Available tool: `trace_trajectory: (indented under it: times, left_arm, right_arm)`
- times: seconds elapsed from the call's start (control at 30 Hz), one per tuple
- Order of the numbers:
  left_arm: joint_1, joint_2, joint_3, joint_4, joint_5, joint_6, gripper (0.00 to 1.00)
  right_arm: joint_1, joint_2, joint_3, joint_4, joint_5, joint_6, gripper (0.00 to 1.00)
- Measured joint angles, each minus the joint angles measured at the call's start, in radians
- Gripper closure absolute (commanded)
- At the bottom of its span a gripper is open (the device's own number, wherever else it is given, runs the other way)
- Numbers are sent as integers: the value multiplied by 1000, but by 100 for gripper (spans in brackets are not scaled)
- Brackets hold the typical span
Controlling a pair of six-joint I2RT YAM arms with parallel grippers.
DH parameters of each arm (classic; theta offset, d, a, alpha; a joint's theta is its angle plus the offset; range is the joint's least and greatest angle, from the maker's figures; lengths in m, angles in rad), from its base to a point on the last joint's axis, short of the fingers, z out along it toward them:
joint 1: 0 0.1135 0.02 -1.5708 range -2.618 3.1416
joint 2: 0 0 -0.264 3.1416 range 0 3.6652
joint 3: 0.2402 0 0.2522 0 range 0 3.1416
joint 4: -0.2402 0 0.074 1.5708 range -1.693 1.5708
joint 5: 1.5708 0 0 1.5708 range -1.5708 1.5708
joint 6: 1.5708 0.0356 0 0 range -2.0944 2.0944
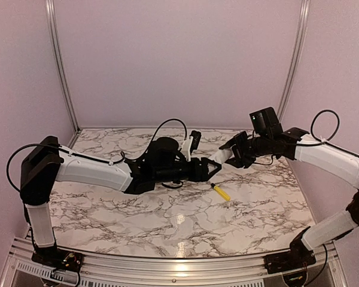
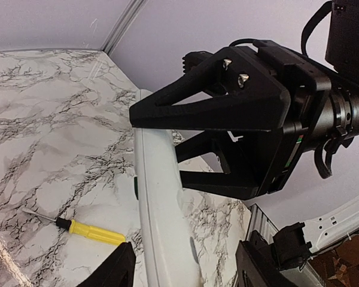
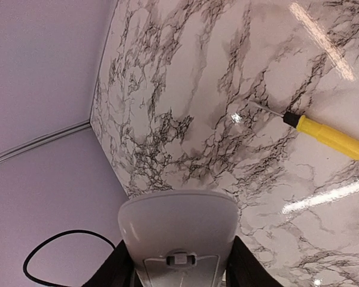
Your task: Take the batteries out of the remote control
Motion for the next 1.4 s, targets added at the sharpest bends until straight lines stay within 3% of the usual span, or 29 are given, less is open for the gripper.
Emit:
trace_trajectory:
  times: [0.33, 0.5, 0.73, 0.8, 0.83, 0.93, 0.97, 1.2, 1.4]
  left_arm:
    - [0, 24, 15, 26, -1, -19, 53]
    - [0, 25, 22, 27, -14, -18, 75]
    - [7, 34, 33, 14, -24, -20, 98]
    - [7, 34, 37, 9, -24, -19, 100]
    - [7, 34, 41, 3, -24, -18, 100]
    - [7, 34, 47, -8, -23, -12, 100]
    - [7, 34, 49, -11, -16, -5, 100]
    - [0, 19, 62, -94, 24, 27, 100]
    - [23, -50, 66, -204, 57, 28, 100]
  right_arm:
    - [0, -15, -25, 26, -11, 29, 71]
    - [0, -19, -33, 29, -12, 37, 71]
    - [-1, -42, -40, 31, -4, 41, 70]
    - [-1, -43, -40, 31, -3, 41, 64]
    - [-1, -43, -40, 31, -3, 42, 55]
    - [-1, -47, -40, 31, -3, 40, 6]
    - [-1, -48, -41, 36, -8, 37, 2]
    - [-5, -48, -35, 34, -31, -76, 2]
    - [-22, -65, -35, 32, -157, -356, 1]
